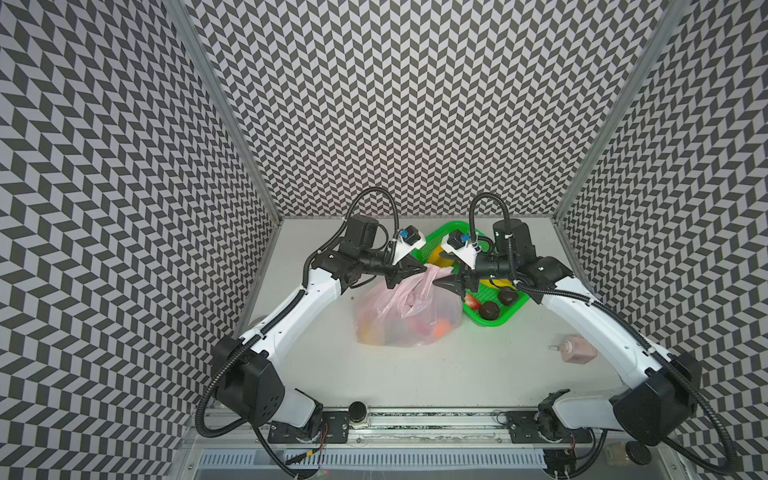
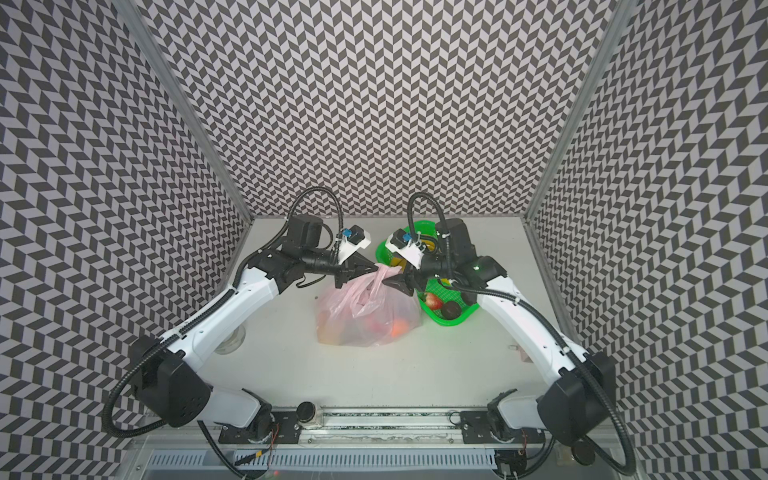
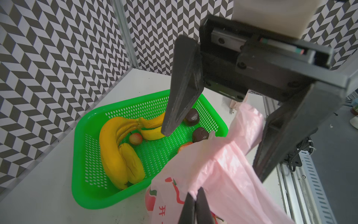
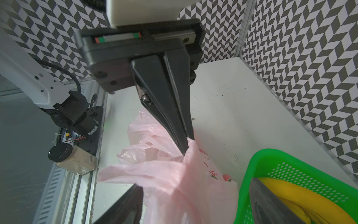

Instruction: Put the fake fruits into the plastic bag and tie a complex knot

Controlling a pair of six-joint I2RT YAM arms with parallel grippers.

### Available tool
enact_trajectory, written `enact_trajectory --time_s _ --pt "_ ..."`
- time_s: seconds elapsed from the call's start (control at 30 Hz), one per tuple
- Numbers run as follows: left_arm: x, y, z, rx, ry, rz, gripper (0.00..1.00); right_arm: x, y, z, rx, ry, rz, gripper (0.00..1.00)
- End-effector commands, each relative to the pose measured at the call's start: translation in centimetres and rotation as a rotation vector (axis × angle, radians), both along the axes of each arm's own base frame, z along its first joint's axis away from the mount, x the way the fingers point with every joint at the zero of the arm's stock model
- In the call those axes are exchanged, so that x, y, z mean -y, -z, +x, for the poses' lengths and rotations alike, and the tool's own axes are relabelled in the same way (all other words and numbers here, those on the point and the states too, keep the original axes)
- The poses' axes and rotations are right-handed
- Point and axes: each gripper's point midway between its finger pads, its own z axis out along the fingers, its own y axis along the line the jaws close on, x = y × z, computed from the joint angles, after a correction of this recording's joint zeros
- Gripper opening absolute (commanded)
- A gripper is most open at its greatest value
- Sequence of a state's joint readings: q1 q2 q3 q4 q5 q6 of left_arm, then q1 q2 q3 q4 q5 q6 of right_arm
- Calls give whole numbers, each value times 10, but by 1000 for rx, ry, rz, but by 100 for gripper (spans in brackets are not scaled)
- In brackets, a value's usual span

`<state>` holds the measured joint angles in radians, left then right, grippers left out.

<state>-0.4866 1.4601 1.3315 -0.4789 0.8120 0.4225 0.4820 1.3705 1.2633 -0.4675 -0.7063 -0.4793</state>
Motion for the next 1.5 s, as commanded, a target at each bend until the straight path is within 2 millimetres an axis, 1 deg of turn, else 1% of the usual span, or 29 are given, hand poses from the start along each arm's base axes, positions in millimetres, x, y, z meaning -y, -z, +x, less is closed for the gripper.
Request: enact_trajectory --time_s 0.0,0.17,0.27,0.33,0.43,0.53,0.6,0.63,0.7,0.77,0.8,0.9,0.97,1.0,1.1,1.47 --pt "0 -12 -6 53 19 -20 0 -10 -8 1 52 -32 32 79" --pt "0 -12 -7 51 20 -18 0 -19 -9 -2 60 -59 57 76" --pt "-1 -11 -6 52 15 -12 0 -21 -11 -4 72 -72 72 78" --pt "-1 -10 -5 52 9 -9 0 -22 -11 -6 77 -77 72 81" --pt "-2 -10 -4 56 2 -3 0 -17 -8 -11 70 -86 36 91" --pt "-2 -9 -3 60 0 1 0 -11 -24 -21 63 -111 80 100" --pt "-2 -9 -2 63 -1 0 0 -11 -36 -32 55 -148 122 99" --pt "-2 -8 -3 61 1 0 0 -12 -39 -33 46 -153 133 99" --pt "-2 -9 -3 61 1 0 0 -14 -42 -30 21 -140 138 99" --pt "-2 -9 -3 64 2 0 0 -15 -38 -21 -16 -102 122 99" --pt "-2 -10 -4 66 1 -1 0 -15 -33 -16 -35 -89 106 100" --pt "-3 -12 -5 73 1 -4 0 -15 -17 -6 -65 -52 62 97" --pt "-4 -12 -6 76 1 -5 0 -14 -11 -2 -66 -32 46 95" --pt "-4 -12 -5 77 -2 -4 0 -13 -9 -1 -68 -27 39 92" --pt "-4 -12 -5 81 -3 -3 0 -12 -4 1 -66 -19 23 89" --pt "-5 -16 -4 95 -11 -7 0 -15 16 3 -101 -31 -9 69"
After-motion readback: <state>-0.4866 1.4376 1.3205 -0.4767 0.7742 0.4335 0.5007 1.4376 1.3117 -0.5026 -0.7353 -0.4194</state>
